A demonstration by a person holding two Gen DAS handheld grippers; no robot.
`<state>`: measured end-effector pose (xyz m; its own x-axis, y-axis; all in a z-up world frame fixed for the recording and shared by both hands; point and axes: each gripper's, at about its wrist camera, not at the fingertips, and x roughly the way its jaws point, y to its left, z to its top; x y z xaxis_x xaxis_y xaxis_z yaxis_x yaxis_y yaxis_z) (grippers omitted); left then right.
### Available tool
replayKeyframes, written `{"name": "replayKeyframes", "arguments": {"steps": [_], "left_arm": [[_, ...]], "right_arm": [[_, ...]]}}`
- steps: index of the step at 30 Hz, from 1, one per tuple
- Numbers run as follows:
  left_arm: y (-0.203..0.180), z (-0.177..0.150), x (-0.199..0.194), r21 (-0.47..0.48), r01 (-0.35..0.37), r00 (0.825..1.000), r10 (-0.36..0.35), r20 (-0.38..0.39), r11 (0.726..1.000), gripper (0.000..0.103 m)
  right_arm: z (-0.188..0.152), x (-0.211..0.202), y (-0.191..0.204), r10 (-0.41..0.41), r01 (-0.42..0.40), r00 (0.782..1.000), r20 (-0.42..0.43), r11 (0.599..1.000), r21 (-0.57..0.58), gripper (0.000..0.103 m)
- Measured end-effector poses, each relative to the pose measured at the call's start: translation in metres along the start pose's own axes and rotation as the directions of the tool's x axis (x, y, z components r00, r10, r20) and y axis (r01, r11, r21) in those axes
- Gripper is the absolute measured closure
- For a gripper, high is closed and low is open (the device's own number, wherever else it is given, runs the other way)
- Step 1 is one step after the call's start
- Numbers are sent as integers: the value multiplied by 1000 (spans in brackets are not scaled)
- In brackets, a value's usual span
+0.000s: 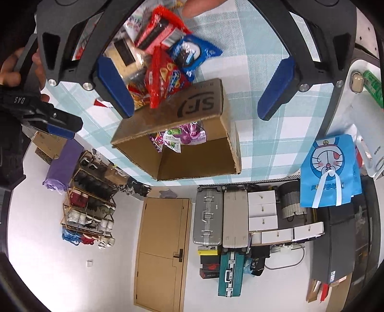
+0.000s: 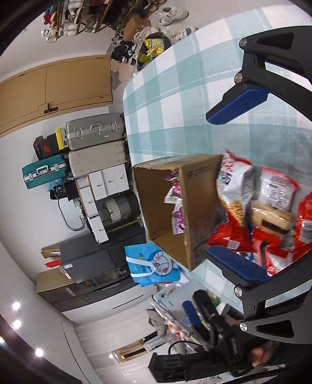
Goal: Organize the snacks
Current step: 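Withdraw both grippers from the box back toward the snack pile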
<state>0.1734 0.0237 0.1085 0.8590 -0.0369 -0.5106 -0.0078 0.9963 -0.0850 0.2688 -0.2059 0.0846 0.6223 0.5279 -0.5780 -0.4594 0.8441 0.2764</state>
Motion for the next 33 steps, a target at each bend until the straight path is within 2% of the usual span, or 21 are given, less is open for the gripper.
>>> {"name": "replayKeyframes", "arguments": {"steps": [6,13,20,33], "left_arm": [[1,-18,-30,-1,-9,999,9,35,1000,1],[0,-46,-49,11,-38,999,38,30,999,1],[4,-68,-41,-22,-37,999,37,-11,999,1],[-8,-94,-55,1,-34,999,34,3,999,1]], "right_arm": [[-24,-23,5,10,-10,1000,10,1000,-1,1],[-47,-41,15,-8,9,999,37,999,-35,1],[-63,-47,16,15,-15,999,38,1000,-17,1],[-94,-54,25,-1,4,998,59,999,-40,0]]}}
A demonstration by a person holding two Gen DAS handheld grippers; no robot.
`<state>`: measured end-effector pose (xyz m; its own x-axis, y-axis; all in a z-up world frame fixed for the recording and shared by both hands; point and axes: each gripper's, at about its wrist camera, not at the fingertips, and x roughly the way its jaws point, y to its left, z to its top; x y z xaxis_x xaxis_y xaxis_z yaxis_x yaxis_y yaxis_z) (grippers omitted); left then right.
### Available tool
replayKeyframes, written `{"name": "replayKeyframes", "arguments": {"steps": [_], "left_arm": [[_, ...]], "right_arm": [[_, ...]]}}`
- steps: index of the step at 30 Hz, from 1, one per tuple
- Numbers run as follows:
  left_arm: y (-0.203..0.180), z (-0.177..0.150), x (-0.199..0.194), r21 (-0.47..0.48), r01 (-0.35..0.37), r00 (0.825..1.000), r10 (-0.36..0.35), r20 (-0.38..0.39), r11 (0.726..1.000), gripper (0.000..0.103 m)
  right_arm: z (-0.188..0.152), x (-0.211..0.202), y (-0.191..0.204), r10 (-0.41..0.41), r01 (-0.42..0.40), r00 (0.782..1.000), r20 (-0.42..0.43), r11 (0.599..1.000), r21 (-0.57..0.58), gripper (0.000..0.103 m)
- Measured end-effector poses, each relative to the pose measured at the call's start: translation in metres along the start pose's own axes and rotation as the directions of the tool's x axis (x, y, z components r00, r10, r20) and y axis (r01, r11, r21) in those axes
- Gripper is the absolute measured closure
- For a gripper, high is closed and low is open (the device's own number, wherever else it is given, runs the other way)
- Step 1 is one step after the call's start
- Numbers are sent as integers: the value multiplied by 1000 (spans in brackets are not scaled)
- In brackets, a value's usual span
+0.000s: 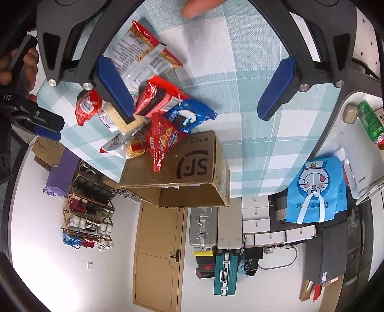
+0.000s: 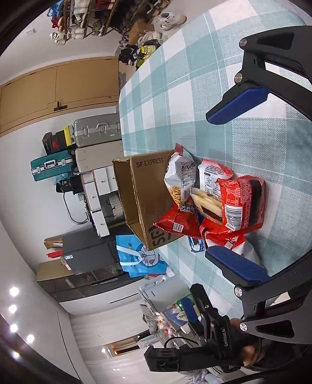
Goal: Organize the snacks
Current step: 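Withdraw both grippers from the box back toward the snack pile, then grasp the white noodle-snack bag with the left gripper while the right grasps a red chip bag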
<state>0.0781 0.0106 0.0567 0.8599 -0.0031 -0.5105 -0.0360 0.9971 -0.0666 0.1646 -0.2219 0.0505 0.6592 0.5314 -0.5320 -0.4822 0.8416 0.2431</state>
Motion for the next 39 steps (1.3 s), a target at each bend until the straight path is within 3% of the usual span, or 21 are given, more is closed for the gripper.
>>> {"name": "replayKeyframes", "arguments": {"steps": [8,19,27,39], "left_arm": [[-12,-14,-7,56,1,1000,-2,10,998,1],[-12,-35,-7,25,32,999,-31,-24,999,1],[-25,-46,-3,59,86,995,-83,-51,995,1],[-46,-59,23,139,99,989,-83,-120,985,1]], "right_arm": [[-22,3,9,32,-32,999,-15,999,2,0],[-43,10,28,49,-51,998,-40,997,-61,0],[-48,19,26,24,-28,998,-60,998,-65,0],[-51,48,27,-56,43,989,-134,994,-100,0]]}}
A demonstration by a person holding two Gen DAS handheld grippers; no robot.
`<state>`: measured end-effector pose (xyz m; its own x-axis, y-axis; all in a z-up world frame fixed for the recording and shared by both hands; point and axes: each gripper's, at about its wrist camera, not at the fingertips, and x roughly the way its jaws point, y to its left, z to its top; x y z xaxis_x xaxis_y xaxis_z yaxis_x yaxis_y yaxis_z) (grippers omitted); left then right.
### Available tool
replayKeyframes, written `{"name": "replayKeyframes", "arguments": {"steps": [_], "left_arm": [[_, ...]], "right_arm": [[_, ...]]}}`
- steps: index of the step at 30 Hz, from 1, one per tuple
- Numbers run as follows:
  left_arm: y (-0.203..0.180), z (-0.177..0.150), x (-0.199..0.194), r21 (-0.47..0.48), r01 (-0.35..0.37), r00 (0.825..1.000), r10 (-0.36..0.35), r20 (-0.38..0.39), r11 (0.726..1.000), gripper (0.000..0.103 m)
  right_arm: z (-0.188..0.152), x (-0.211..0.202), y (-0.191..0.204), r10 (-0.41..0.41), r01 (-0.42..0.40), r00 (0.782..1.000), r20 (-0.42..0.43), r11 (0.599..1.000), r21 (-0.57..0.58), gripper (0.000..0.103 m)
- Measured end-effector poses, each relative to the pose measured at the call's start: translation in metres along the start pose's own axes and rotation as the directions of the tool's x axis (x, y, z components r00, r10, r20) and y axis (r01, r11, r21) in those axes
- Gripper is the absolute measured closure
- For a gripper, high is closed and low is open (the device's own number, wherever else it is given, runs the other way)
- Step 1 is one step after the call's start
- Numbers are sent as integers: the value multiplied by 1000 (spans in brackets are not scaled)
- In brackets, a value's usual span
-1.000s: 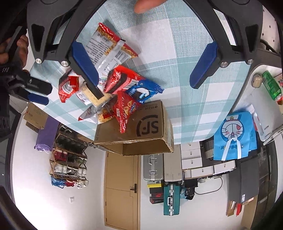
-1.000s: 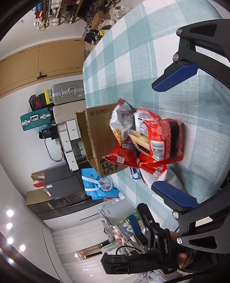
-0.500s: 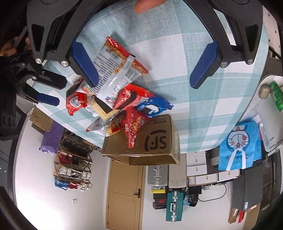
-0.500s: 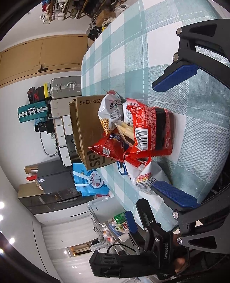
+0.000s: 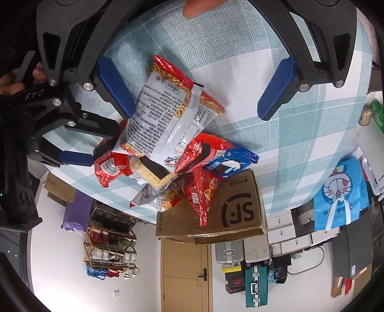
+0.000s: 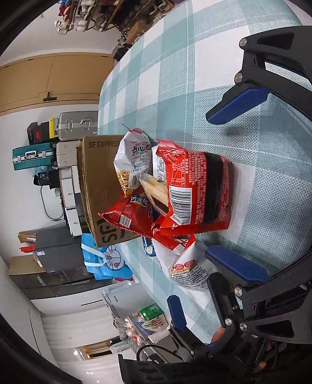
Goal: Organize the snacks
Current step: 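Grasp the white noodle-snack bag with the left gripper while the right grasps a red chip bag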
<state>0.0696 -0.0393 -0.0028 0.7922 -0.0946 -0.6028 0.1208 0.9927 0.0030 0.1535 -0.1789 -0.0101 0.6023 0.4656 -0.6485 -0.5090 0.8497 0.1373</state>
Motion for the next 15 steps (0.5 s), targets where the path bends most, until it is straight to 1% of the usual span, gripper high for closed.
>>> {"name": "replayKeyframes", "arguments": {"steps": [4,8,10,13,15], "left_arm": [[-3,1,8,25,1,1000,-1,-6,1000,1],[2,2,18,0,37,999,-37,-36,999,1],[3,2,23,-14,55,997,-56,-50,998,1],[2,4,28,-11,63,996,-64,-57,998,1],[1,4,29,-6,56,997,-56,-57,998,1]], "right_arm": [[3,6,-1,-11,11,1000,-5,1000,-1,0],[4,14,-7,12,-10,999,-44,999,37,1],[4,15,-10,23,-21,999,-44,998,59,1],[5,16,-13,29,-26,999,-45,998,65,1],[5,18,-12,27,-24,999,-45,998,60,1]]}}
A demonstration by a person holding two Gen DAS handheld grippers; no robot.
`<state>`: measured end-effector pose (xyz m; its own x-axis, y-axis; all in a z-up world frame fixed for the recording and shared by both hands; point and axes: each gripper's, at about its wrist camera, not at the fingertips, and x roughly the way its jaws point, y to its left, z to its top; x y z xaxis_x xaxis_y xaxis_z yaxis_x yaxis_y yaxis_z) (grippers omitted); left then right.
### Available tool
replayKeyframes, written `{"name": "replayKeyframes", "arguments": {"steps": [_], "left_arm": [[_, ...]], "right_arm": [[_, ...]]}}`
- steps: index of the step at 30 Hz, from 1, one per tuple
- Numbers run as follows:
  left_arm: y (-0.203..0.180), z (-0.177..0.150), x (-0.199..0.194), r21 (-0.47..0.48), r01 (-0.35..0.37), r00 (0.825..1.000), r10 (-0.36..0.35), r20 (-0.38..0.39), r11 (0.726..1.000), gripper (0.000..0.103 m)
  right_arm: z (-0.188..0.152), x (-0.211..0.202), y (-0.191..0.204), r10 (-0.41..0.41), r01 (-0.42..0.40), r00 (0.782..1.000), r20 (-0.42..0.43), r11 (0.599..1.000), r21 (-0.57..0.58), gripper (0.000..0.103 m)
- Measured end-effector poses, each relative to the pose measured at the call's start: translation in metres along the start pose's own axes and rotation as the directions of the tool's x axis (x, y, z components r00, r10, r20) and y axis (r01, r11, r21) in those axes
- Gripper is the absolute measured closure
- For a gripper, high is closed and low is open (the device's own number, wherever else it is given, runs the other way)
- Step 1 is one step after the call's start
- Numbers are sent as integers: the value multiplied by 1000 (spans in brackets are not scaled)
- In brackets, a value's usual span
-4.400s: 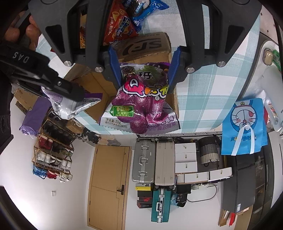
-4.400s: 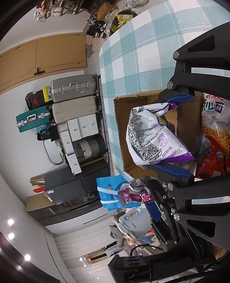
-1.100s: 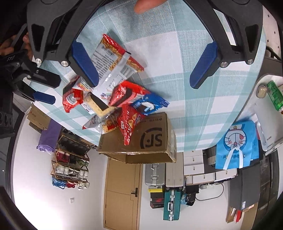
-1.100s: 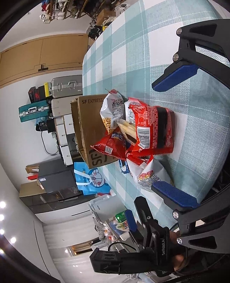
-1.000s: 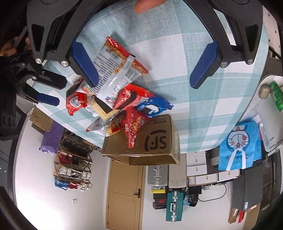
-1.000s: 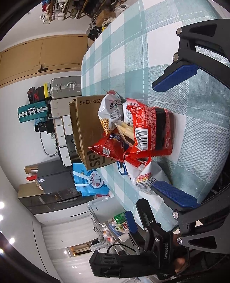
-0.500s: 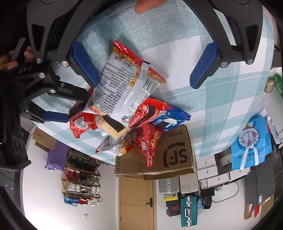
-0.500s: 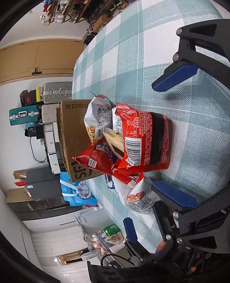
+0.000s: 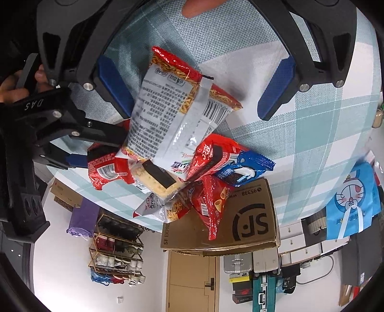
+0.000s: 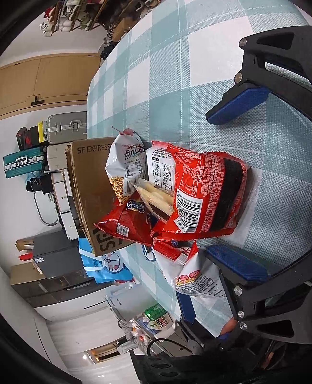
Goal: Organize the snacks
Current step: 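Grasp the white noodle-snack bag with the left gripper while the right grasps a red chip bag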
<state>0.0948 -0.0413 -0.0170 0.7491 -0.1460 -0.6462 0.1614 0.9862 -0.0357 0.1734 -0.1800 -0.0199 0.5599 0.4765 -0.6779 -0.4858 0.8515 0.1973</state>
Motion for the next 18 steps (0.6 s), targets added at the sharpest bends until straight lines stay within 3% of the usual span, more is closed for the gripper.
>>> {"name": "replayKeyframes", "arguments": {"steps": [3,5,9,11,18], "left_arm": [[-1,1,1,5,-5,1000,5,1,1000,1],[-1,1,2,4,-2,1000,2,0,1000,1],[1,1,1,-5,43,999,-43,-12,999,15],[2,1,2,-10,47,999,-47,-15,999,17],[4,-1,-2,-15,64,998,-64,4,998,25]], "right_arm": [[-1,-1,1,13,-13,1000,1,1000,-11,9],[-2,-1,4,18,-18,1000,0,999,-29,21],[-5,-2,10,28,-28,1000,-1,998,-55,35],[-5,-3,11,29,-29,1000,-2,998,-63,43],[-7,-8,12,44,-42,999,17,997,-71,51]]}}
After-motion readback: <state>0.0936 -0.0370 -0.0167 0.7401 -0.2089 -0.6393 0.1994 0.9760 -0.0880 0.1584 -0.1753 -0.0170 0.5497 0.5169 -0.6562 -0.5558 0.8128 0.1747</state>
